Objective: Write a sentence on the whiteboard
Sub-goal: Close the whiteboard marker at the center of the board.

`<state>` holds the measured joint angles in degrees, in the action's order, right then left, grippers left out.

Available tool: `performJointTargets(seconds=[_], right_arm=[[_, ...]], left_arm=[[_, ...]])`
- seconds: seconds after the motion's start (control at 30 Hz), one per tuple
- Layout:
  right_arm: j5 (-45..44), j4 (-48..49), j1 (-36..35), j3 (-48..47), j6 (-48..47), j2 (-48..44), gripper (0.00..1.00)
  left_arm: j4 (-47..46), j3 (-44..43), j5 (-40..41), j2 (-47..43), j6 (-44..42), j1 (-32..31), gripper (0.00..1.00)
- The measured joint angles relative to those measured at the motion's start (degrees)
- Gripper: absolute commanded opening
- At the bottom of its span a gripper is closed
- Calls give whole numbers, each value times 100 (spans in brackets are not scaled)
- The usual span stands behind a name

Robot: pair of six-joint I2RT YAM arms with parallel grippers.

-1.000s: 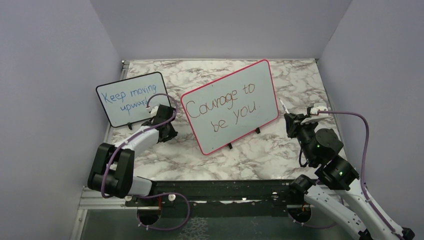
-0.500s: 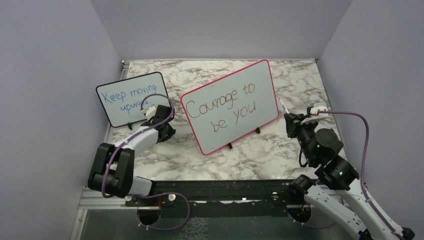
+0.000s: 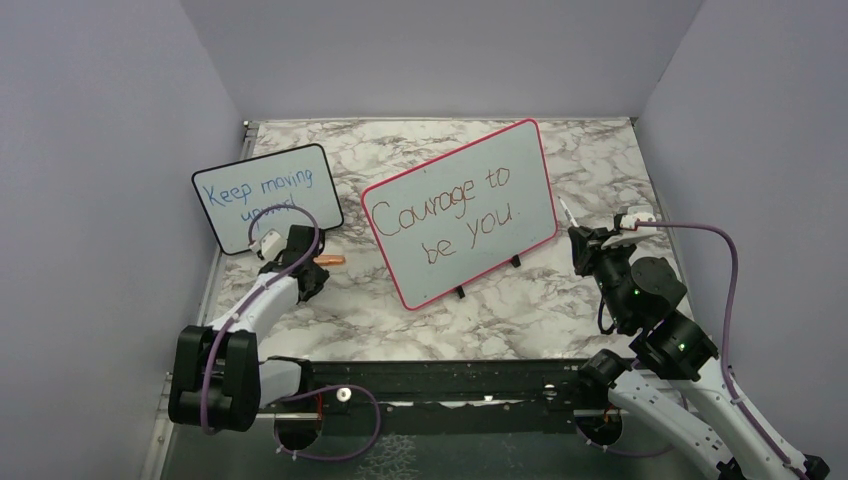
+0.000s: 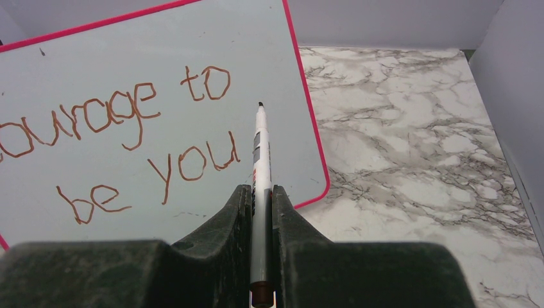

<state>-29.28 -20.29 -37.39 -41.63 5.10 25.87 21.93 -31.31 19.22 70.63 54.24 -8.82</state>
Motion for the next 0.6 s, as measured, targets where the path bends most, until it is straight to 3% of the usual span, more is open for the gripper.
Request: performJointTargets(seconds=[0.23,0.6], right_arm=[[0,0,0,0,-2,7,1],[0,0,0,0,-2,9,1]], left_arm=[[223,107,-2,-354,-291,168,45],[385,-201,-46,-4,-828,212,43]])
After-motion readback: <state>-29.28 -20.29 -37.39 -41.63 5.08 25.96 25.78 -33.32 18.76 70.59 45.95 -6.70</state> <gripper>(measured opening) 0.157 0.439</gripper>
